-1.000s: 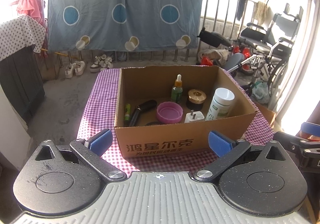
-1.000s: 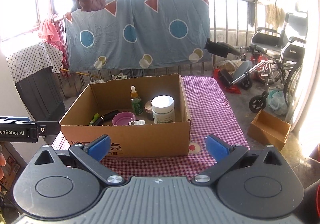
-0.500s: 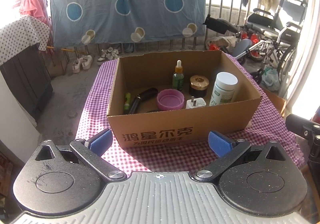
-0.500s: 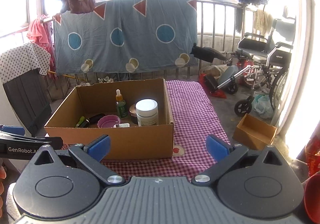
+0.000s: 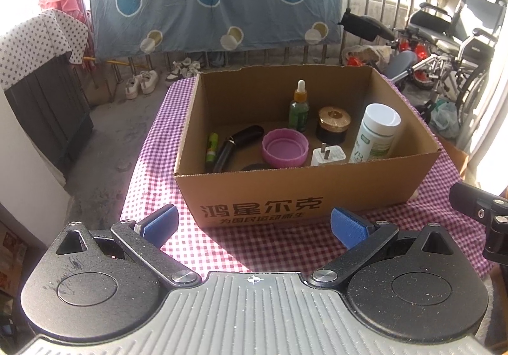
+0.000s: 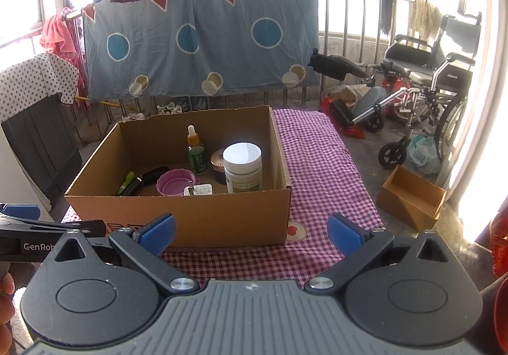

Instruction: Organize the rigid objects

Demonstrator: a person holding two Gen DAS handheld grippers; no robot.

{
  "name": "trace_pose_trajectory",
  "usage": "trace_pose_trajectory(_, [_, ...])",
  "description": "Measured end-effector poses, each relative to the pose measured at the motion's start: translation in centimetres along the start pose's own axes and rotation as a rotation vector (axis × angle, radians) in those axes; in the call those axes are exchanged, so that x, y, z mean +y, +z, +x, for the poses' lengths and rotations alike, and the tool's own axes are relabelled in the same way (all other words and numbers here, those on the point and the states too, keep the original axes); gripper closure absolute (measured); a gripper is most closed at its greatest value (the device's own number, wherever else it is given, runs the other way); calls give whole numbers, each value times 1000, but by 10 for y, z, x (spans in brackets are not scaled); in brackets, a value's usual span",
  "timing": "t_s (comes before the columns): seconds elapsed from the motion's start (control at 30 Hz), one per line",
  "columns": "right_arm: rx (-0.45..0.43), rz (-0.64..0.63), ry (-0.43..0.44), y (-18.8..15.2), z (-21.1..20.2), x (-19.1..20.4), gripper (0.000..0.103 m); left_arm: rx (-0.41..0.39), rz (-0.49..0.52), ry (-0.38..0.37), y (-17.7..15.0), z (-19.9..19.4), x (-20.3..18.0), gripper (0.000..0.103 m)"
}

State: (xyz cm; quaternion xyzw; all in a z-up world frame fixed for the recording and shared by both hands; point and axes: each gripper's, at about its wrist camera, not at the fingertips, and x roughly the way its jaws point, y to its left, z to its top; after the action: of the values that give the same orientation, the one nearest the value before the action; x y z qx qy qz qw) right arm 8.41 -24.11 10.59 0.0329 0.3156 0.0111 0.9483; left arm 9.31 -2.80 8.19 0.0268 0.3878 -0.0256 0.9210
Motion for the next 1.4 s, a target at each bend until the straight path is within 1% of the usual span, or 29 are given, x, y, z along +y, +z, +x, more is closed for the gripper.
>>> trace_pose_trajectory(0.27, [19, -29, 25, 7, 14, 9, 0, 13, -32, 1, 6, 13, 7, 0])
trace_pose_trajectory(0.4, [33, -13, 43, 14, 24, 10, 0, 6, -33, 14, 9, 15, 10, 0])
trace_pose_trajectory(0.73, [56, 14, 75, 24, 44, 15, 0, 18, -42, 32, 19, 25, 13, 0])
trace_pose_trajectory(1.1, [100, 5, 83, 25, 60, 17, 0, 24, -43, 30, 24, 32, 10, 0])
trace_pose_trajectory(1.4, [112, -8, 65, 26, 69, 18, 0, 29, -36, 54, 25, 37, 7, 0])
